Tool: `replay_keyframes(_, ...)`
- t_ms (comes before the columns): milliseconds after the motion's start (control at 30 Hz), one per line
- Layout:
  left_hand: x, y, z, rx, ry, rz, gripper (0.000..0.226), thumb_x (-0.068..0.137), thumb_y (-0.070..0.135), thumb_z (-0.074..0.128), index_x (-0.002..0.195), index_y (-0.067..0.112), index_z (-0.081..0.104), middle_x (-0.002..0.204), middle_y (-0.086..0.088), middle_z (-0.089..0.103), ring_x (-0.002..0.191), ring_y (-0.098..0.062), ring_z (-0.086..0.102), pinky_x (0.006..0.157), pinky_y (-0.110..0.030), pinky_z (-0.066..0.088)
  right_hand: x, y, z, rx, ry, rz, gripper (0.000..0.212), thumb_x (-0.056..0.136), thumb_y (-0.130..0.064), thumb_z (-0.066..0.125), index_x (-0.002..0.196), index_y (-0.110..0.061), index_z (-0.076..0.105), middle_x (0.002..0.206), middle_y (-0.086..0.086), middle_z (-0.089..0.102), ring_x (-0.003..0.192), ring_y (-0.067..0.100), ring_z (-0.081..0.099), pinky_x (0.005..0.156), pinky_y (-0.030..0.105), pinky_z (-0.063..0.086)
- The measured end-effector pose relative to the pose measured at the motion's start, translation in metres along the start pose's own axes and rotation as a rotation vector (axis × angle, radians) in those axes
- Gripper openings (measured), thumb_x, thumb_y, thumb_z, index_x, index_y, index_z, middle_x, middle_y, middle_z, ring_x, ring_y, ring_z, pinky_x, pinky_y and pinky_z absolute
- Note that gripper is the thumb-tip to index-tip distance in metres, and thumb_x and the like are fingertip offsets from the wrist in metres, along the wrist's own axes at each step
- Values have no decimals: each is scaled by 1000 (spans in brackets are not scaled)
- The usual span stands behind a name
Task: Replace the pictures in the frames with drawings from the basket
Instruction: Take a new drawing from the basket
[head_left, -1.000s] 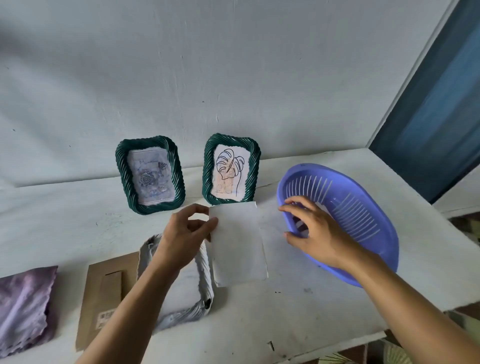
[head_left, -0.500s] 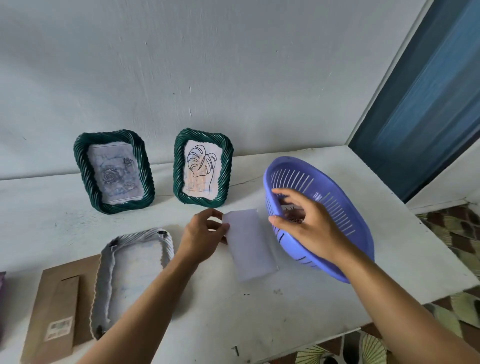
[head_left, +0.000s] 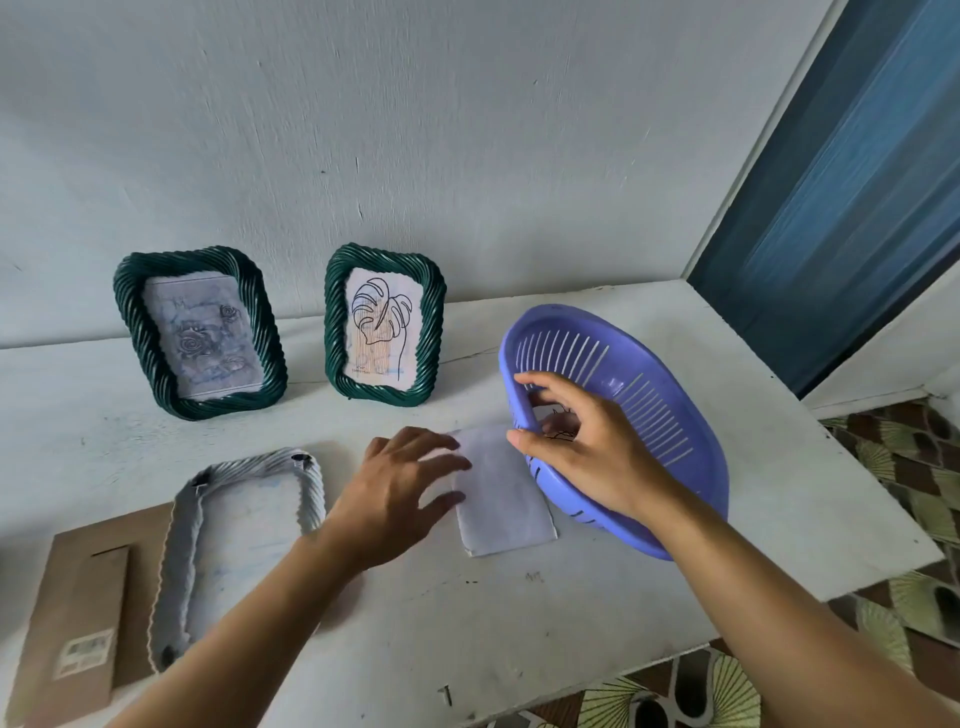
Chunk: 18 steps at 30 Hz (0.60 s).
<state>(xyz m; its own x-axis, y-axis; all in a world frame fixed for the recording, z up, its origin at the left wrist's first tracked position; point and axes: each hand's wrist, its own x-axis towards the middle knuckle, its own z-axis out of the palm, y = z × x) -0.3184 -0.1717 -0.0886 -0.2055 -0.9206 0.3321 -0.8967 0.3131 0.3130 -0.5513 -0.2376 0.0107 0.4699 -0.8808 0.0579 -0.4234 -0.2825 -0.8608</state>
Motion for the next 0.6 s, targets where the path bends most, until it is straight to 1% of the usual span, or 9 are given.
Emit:
replay_keyframes(33, -6, -3, 0, 56, -62, 63, 37, 94, 55, 53, 126, 39, 63, 140, 12, 57, 129, -18, 51, 89, -41, 41, 0, 1, 2, -14, -7, 0, 47, 85, -26, 78, 127, -31, 60, 109, -11, 66, 81, 8, 67, 79, 20, 55)
replay_keyframes(100, -14, -6, 2, 126, -147, 80, 45, 96, 61, 41, 134, 43, 57, 151, 16, 48, 140, -16, 42, 94, -46, 33, -2, 3, 8, -37, -26, 5, 47, 85, -27, 77, 128, -33, 59, 107, -16, 64, 81, 7, 65, 81, 23, 55)
replay_keyframes(133, -16, -5, 4, 137, -171, 51, 47, 97, 63, 37, 136, 44, 55, 153, 17, 45, 142, -17, 41, 96, -48, 29, -2, 4, 10, -53, -34, 9, 48, 85, -28, 77, 128, -34, 59, 107, -18, 63, 82, 7, 65, 82, 25, 55)
replay_keyframes(200, -18, -2, 7, 144, -188, -3, 47, 97, 64, 35, 138, 47, 51, 154, 20, 42, 142, -19, 40, 97, -46, 22, -4, 6, 14, -82, -44, 16, 48, 84, -30, 77, 127, -37, 58, 106, -21, 61, 84, 6, 64, 84, 27, 55)
replay_keyframes(233, -18, 1, 9, 150, -188, -17, 47, 97, 64, 35, 138, 47, 51, 153, 21, 42, 142, -20, 40, 97, -45, 21, -5, 6, 16, -94, -45, 16, 48, 84, -31, 77, 127, -38, 58, 107, -22, 61, 84, 6, 65, 84, 28, 55)
replay_keyframes(300, -15, 6, 10, 162, -180, -32, 47, 96, 63, 37, 137, 46, 52, 152, 21, 43, 140, -21, 41, 95, -48, 26, -6, 6, 17, -113, -46, 12, 48, 84, -32, 77, 127, -38, 58, 107, -22, 61, 83, 5, 65, 83, 28, 55)
replay_keyframes(400, -9, 12, 12, 174, -186, -59, 48, 95, 64, 35, 137, 47, 52, 151, 23, 44, 137, -22, 42, 93, -51, 32, -7, 2, 18, -110, -57, 1, 48, 84, -34, 76, 128, -38, 57, 108, -22, 60, 82, 4, 64, 81, 24, 54)
replay_keyframes(533, -8, 14, 14, 133, -169, -115, 52, 90, 69, 37, 135, 49, 53, 150, 24, 45, 137, -20, 41, 94, -52, 30, -6, -1, 21, -132, -62, -10, 48, 85, -35, 76, 129, -38, 57, 106, -23, 60, 80, 2, 63, 77, 20, 52)
replay_keyframes(600, -10, 15, 13, 106, -138, -188, 59, 86, 73, 41, 138, 49, 50, 151, 22, 44, 138, -17, 39, 96, -50, 27, -7, 1, 26, -152, -55, -17, 48, 85, -35, 76, 129, -36, 57, 105, -24, 59, 79, 2, 62, 76, 18, 51)
